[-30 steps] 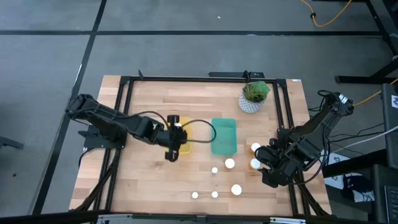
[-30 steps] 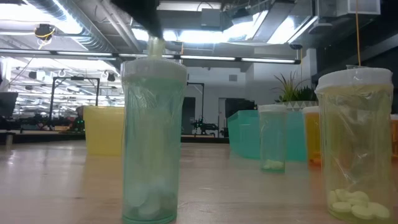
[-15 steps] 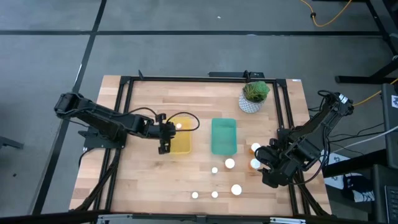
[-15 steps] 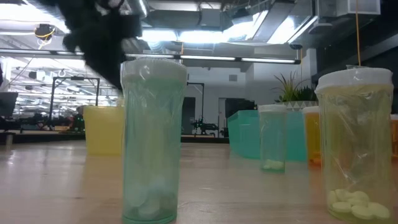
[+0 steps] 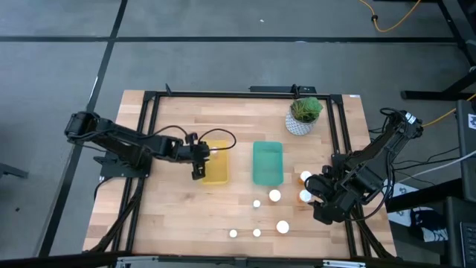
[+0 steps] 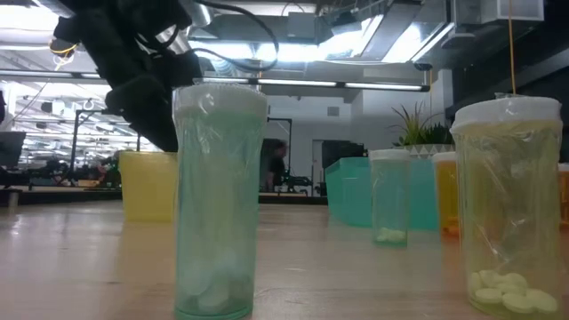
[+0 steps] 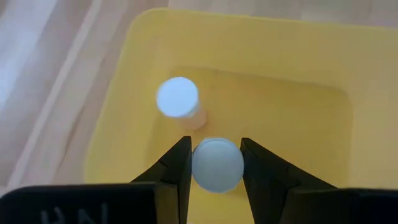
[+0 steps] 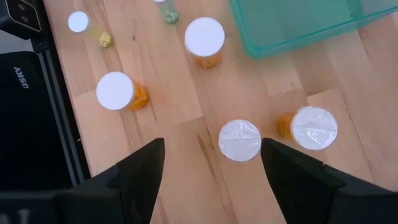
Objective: Pick and place medicine bottles into bin by pill shape (circle, oval)
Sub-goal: Put the top small yellow pill bottle into the yellow bin, then put the top small blue pill bottle into the yellow bin
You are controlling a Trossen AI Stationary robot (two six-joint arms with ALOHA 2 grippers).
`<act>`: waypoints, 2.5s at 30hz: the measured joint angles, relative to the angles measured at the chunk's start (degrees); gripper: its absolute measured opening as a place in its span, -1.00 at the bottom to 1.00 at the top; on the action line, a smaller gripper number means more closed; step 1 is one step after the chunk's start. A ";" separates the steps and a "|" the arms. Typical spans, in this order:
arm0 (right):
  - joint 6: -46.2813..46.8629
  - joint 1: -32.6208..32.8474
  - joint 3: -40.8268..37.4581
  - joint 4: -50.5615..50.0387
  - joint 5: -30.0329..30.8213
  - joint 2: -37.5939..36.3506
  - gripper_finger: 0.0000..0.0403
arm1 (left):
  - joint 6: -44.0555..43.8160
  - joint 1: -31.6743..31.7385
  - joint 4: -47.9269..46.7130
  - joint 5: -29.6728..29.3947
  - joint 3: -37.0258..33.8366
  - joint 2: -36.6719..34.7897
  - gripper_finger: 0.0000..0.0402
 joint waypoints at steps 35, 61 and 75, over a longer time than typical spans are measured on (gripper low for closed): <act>0.00 0.00 -0.02 -0.02 0.32 -0.02 0.34 | -0.04 1.53 2.14 1.42 0.07 3.61 -0.47; 0.00 0.00 -0.02 -0.02 0.27 -0.02 0.34 | 0.19 1.53 1.65 2.58 1.44 3.61 -0.13; 0.02 0.00 -0.02 -0.03 0.27 -0.01 0.34 | -1.33 -0.71 -3.29 1.00 14.02 3.61 -0.13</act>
